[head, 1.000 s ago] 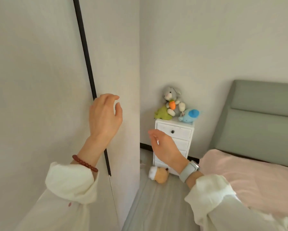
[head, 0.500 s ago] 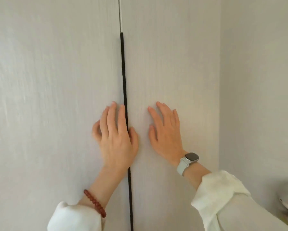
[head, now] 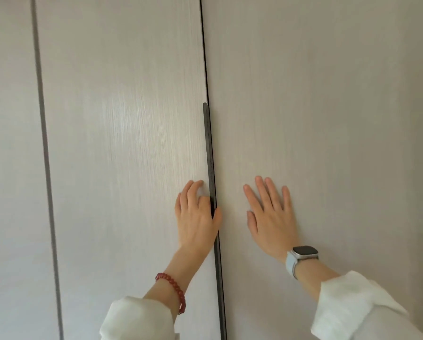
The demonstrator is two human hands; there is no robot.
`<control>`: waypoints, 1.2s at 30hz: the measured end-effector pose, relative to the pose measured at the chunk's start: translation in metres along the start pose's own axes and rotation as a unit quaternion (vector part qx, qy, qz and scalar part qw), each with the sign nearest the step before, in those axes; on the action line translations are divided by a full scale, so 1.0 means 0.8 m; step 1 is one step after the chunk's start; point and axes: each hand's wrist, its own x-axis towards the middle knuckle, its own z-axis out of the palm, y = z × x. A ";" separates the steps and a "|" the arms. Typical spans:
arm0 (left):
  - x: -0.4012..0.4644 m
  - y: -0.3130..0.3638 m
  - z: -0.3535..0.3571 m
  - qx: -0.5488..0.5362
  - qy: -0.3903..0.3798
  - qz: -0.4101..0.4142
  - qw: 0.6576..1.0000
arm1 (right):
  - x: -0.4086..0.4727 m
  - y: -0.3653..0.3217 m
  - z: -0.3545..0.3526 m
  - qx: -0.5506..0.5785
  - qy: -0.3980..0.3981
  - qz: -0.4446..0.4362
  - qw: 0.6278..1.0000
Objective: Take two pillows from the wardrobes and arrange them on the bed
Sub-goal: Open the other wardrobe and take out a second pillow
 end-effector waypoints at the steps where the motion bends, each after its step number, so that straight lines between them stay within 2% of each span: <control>1: -0.005 0.001 -0.009 -0.005 -0.001 0.006 1.000 | -0.003 -0.004 -0.007 0.032 -0.012 0.009 0.999; 4: -0.025 0.002 -0.041 -0.029 0.030 0.027 0.999 | -0.028 -0.025 -0.025 0.195 -0.041 0.042 0.979; 7: -0.049 -0.003 -0.080 -0.094 0.053 0.027 0.994 | -0.079 -0.063 -0.054 0.378 -0.027 0.054 0.924; 9: -0.063 -0.010 -0.110 -0.122 0.064 0.020 0.990 | -0.113 -0.100 -0.080 0.449 -0.049 0.021 0.892; 16: -0.111 -0.040 -0.238 -0.164 0.098 -0.011 0.982 | -0.167 -0.230 -0.148 0.550 -0.045 -0.114 0.826; 20: -0.142 -0.077 -0.307 -0.122 0.116 -0.047 0.985 | -0.173 -0.295 -0.174 0.595 -0.021 -0.160 0.788; 22: -0.157 -0.096 -0.336 -0.093 0.129 -0.081 0.984 | -0.171 -0.326 -0.187 0.601 -0.037 -0.189 0.776; 26: -0.192 -0.124 -0.376 0.000 0.159 -0.150 0.976 | -0.166 -0.381 -0.201 0.594 -0.068 -0.203 0.776; 29: -0.216 -0.139 -0.385 0.022 0.176 -0.209 0.962 | -0.159 -0.402 -0.203 0.589 -0.073 -0.190 0.782; 33: -0.239 -0.156 -0.383 0.100 0.177 -0.227 0.953 | -0.153 -0.402 -0.192 0.566 -0.068 -0.189 0.800; 36: -0.253 -0.159 -0.370 0.162 0.133 -0.207 0.956 | -0.150 -0.388 -0.181 0.557 -0.073 -0.166 0.810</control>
